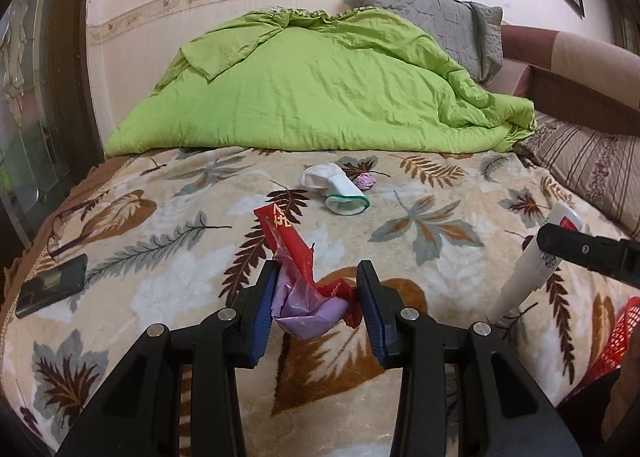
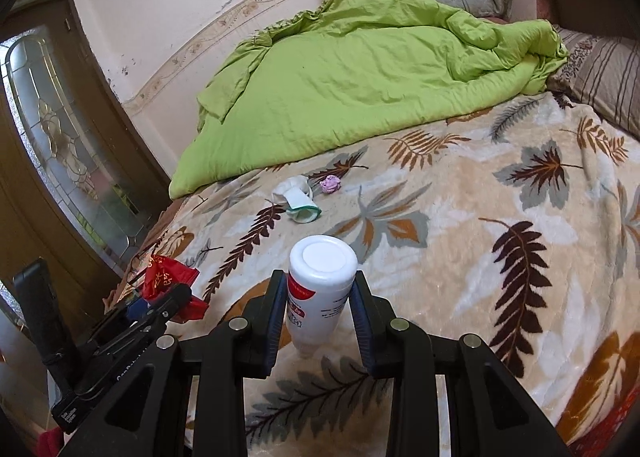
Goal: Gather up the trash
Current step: 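Hold the spray bottle in the right tool and wrapper in the left above the bed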
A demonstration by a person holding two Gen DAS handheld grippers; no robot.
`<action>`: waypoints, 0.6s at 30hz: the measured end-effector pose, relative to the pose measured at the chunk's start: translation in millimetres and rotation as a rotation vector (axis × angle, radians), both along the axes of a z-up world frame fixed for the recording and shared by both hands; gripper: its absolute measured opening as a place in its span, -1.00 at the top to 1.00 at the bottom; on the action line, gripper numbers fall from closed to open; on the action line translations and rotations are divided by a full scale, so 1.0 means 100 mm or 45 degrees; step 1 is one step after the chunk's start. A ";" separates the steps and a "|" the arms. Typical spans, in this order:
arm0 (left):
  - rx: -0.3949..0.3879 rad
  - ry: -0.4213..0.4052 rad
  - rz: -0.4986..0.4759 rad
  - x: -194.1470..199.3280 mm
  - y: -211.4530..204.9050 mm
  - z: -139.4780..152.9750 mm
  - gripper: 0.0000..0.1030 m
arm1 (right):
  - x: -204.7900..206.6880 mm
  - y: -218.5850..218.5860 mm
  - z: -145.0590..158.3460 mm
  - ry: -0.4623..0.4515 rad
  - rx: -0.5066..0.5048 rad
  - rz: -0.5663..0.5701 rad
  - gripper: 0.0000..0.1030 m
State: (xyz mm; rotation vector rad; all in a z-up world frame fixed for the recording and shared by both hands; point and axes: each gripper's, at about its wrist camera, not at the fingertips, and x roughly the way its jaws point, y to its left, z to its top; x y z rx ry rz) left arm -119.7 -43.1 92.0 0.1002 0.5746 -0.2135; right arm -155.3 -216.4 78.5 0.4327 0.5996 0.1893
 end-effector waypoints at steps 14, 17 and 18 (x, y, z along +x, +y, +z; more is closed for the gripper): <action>0.054 -0.012 -0.007 0.03 -0.06 -0.06 0.25 | 0.05 0.07 -0.01 -0.008 -0.008 0.027 0.34; 0.060 -0.014 -0.007 0.03 -0.07 -0.06 0.25 | 0.05 0.08 -0.01 -0.009 -0.009 0.025 0.34; 0.060 -0.013 -0.007 0.03 -0.07 -0.06 0.25 | 0.05 0.08 -0.01 -0.009 -0.011 0.025 0.34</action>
